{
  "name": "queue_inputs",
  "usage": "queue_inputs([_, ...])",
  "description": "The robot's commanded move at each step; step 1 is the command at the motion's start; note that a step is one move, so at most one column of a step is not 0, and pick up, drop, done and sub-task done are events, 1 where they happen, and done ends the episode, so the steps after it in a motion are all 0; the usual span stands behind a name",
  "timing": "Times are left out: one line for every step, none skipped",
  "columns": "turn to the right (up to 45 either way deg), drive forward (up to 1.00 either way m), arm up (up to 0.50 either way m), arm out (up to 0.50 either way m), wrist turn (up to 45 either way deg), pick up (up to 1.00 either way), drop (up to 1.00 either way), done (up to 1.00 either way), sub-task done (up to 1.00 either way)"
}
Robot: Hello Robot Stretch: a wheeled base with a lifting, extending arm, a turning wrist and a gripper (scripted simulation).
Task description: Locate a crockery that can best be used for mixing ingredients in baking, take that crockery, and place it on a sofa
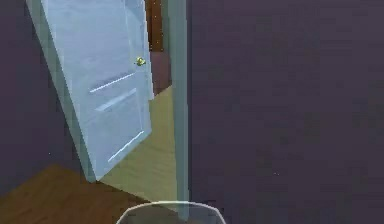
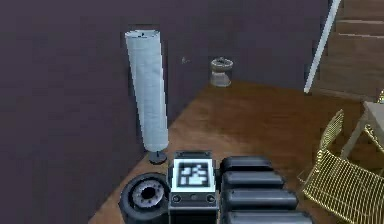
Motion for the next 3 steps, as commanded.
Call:
queue_inputs([-39.0, 0.00, 0.00, 0.00, 0.0, 0.00, 0.00, 0.00, 0.00])
queue_inputs([0.0, 0.05, 0.00, 0.00, 0.0, 0.00, 0.00, 0.00, 0.00])
queue_inputs([-45.0, 0.00, 0.00, 0.00, 0.0, 0.00, 0.00, 0.00, 0.00])
